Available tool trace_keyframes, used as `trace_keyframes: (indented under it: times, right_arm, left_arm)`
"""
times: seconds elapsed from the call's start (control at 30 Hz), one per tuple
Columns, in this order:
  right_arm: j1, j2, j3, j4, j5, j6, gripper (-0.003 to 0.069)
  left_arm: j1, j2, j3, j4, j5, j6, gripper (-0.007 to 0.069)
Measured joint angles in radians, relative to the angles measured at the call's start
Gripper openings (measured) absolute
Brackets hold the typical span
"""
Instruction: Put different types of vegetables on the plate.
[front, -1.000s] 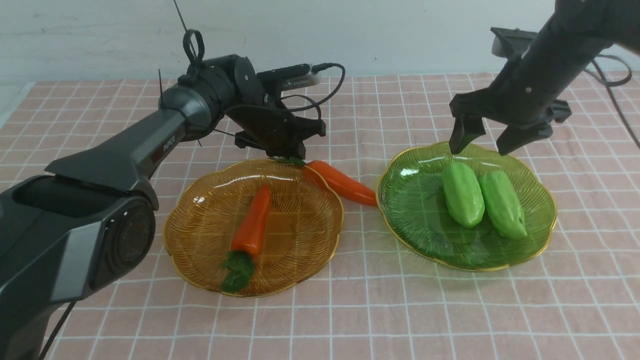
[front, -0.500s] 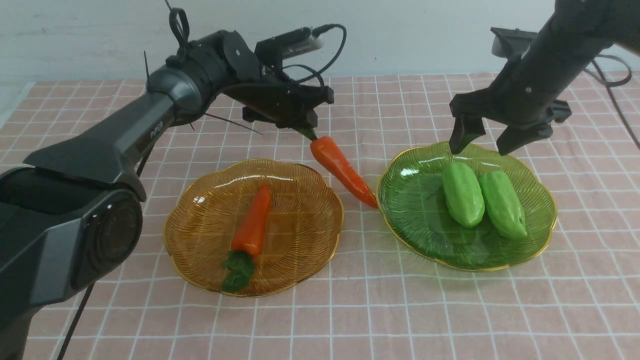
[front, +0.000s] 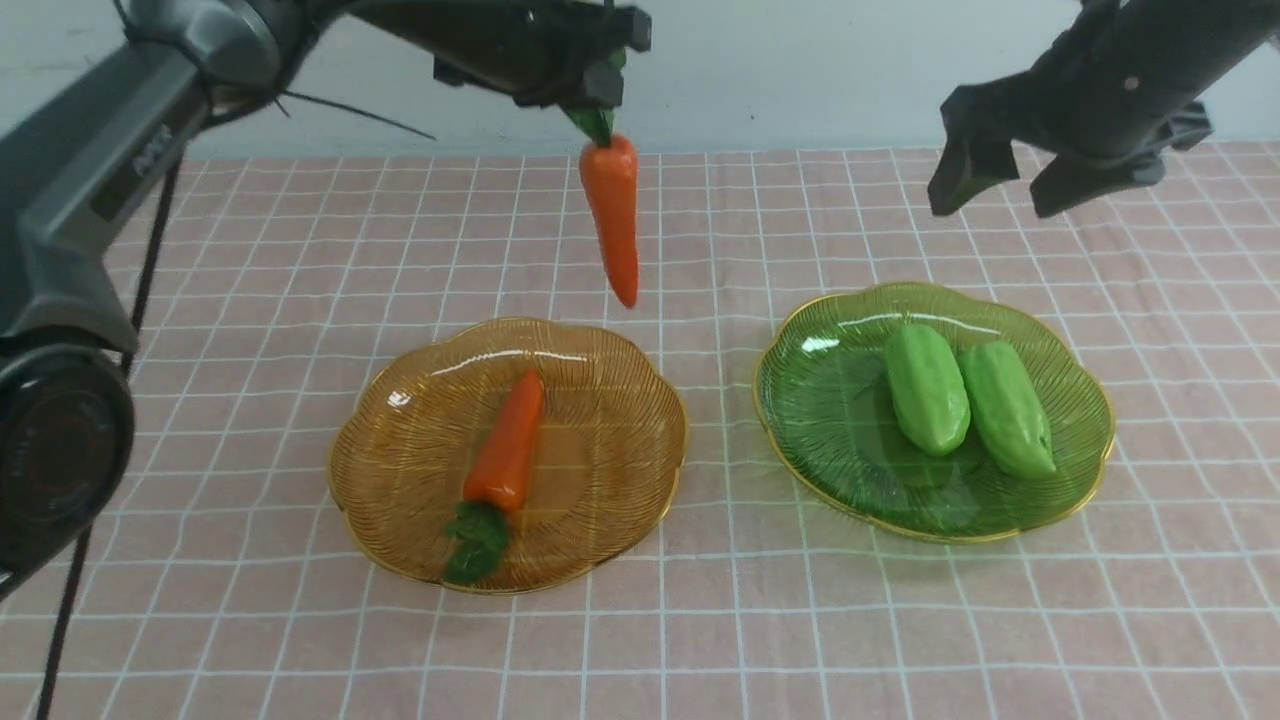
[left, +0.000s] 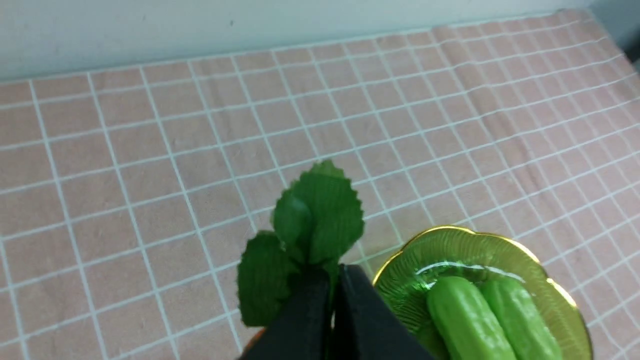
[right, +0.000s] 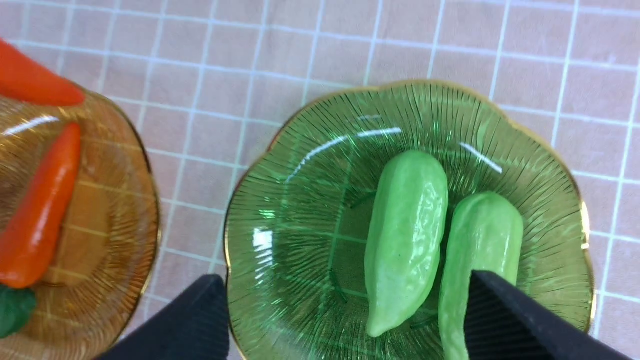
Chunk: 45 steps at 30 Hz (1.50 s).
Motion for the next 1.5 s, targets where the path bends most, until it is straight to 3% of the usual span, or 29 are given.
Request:
trace_keyframes:
  times: [0.3,0.77,0.9,1.13,1.27,1.4,1.5]
  right_arm:
    - [0.000,-0.131,0.010,0.015,0.008,0.000,0.0576]
    - [0.000,-0.311,0.287,0.068,0.011,0.000,0.0576]
    - [0.000,-0.318,0.289,0.068,0.011,0.000,0.0576]
    - [0.000,-0.337,0.316,0.072,0.009,0.004,0.0576]
    - [0.000,-0.359,0.375,0.072,0.009,0.004,0.0576]
    - [0.000,-0.370,0.436,0.072,0.009,0.000,0.0576]
    - [0.000,-0.406,0.458,0.068,0.009,-0.012,0.0540]
  left_arm:
    - [0.000,-0.166,-0.007,0.008,0.311,0.047,-0.0003]
    - [-0.007,-0.061,0.194,0.039,0.324,0.008,0.0010]
    - [-0.008,-0.008,0.195,0.012,0.321,-0.025,0.0086]
    - [-0.008,0.035,0.195,0.031,0.319,-0.068,0.0381]
    - [-0.008,0.035,0.195,0.033,0.319,-0.077,0.0461]
    - [-0.008,0.005,0.197,0.026,0.319,-0.080,0.0433]
    - [-0.011,-0.069,0.198,0.042,0.319,-0.062,0.0288]
